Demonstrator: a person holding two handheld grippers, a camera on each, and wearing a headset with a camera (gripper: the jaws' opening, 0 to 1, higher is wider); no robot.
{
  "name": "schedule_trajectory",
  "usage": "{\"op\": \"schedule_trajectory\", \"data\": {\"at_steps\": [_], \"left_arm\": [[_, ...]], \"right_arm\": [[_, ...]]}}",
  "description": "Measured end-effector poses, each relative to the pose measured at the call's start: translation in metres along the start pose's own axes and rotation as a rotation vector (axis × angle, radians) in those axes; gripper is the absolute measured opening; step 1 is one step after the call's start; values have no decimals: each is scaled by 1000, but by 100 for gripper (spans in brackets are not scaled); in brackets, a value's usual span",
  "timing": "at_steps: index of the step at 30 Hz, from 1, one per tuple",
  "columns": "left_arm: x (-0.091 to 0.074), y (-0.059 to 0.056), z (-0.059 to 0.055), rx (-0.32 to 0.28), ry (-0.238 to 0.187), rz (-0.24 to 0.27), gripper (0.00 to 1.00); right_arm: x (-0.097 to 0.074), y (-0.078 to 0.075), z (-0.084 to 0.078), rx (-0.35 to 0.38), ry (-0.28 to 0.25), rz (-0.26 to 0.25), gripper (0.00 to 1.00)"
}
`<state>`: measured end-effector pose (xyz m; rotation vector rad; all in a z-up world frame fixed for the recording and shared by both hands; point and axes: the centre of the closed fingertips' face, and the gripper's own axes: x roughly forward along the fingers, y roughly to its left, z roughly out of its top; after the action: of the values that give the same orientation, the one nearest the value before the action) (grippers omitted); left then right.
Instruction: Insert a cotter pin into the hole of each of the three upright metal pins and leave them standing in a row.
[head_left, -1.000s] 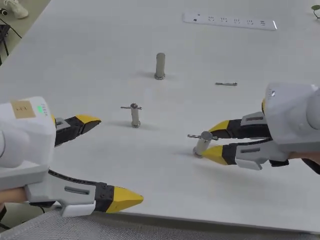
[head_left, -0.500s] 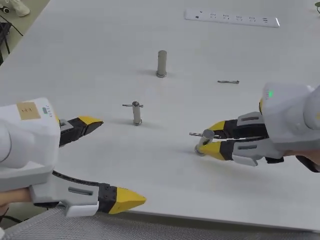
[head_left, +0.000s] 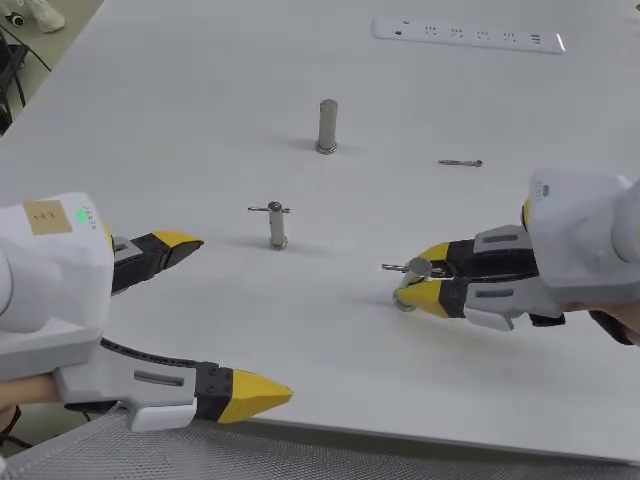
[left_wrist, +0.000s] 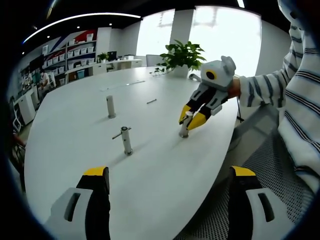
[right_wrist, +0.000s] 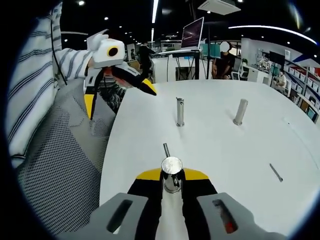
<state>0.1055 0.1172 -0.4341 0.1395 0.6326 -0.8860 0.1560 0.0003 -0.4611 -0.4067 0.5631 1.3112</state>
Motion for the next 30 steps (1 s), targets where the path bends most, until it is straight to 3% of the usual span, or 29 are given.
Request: {"op": "schedule_trajectory", "data": {"at_steps": [12,15,22,30], "left_arm": [[-3,3,0,-8,-8,11,99],[-4,4,1,-11,-14,17,99],[-7,6,3,-16,-27,22,99],[-11,8,-1,-23,-23,29,99]], "right_arm": [[5,0,9,-31,-8,-24,8],[7,-4,20,-20,-36,-26,8],[16,-20,37,-52,-43,-37,8],[25,-34,37,-76,-21,-37,8]]}}
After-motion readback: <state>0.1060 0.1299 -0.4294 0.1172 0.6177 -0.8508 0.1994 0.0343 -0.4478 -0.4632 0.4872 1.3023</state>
